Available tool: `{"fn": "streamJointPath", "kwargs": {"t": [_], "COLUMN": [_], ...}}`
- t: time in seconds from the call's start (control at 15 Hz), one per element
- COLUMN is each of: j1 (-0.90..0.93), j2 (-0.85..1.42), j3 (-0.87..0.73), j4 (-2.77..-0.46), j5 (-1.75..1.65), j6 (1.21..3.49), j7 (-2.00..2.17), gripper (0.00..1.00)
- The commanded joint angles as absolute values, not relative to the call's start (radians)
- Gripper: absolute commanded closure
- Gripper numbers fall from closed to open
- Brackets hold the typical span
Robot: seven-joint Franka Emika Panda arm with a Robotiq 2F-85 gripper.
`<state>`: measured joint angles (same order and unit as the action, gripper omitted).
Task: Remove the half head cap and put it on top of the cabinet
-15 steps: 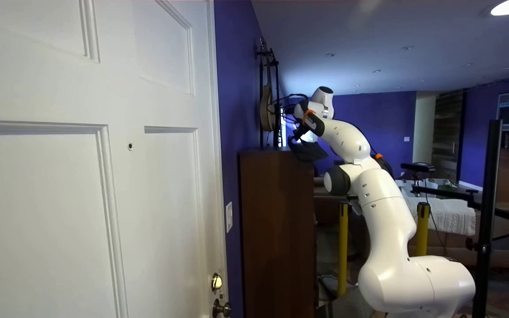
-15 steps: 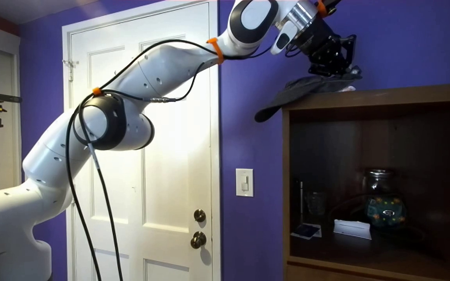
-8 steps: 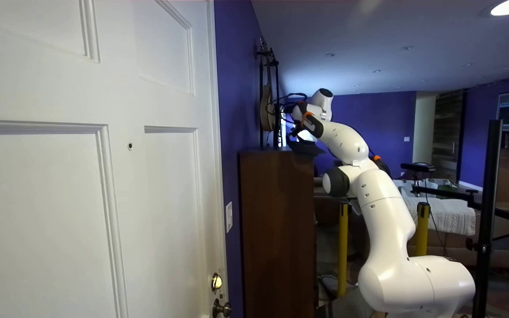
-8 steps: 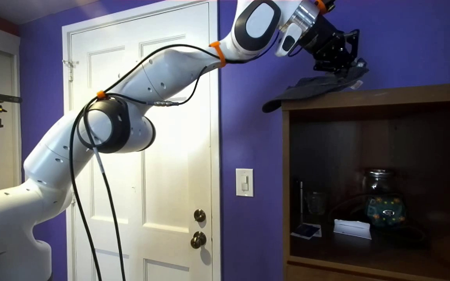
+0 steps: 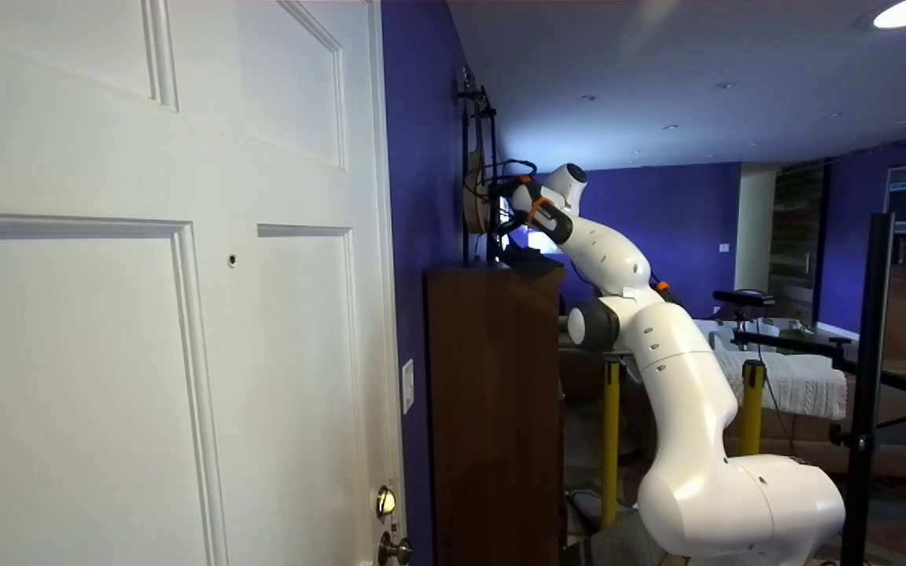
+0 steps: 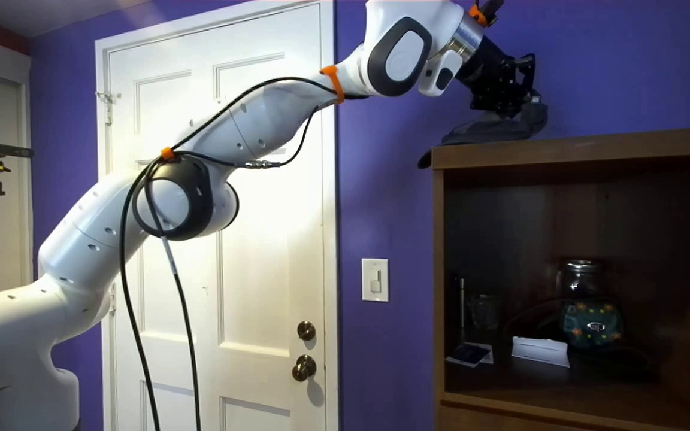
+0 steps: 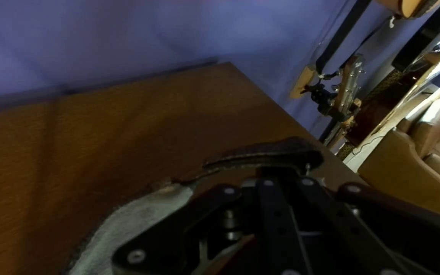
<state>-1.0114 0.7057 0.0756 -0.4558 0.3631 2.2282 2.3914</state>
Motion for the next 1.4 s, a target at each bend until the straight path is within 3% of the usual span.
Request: {"fn": "streamJointPath", "kwargs": {"t": [0.0,0.6,0.67,0.73,0.8,0.93,1.0,1.07,1.33], "j1": [-1.017,-1.061,-1.061,-1.065,-1.068,-1.079,-1.081,-1.081,-1.080], "j2": [0.671,0.635,0.636,0.634,0.635,0.632,0.589,0.650,0.568], "j3": [0.070,0.098,0.091,0.090,0.089,0.099,0.065,0.099,0.088], "j4": [-0.464,-0.467,-0.467,-0.470,-0.467,-0.460,-0.540,-0.409,-0.459], "j5": [0.390,0.487,0.487,0.492,0.494,0.510,0.563,0.535,0.501], "j6": [2.111,1.853,1.841,1.819,1.807,1.783,1.819,1.783,1.808], "j7": [2.463,2.650,2.680,2.709,2.730,2.761,2.716,2.740,2.672], "gripper": [0.62,0.02,0.26,0.39,0.39,0.53,0.17,0.16,0.00]}}
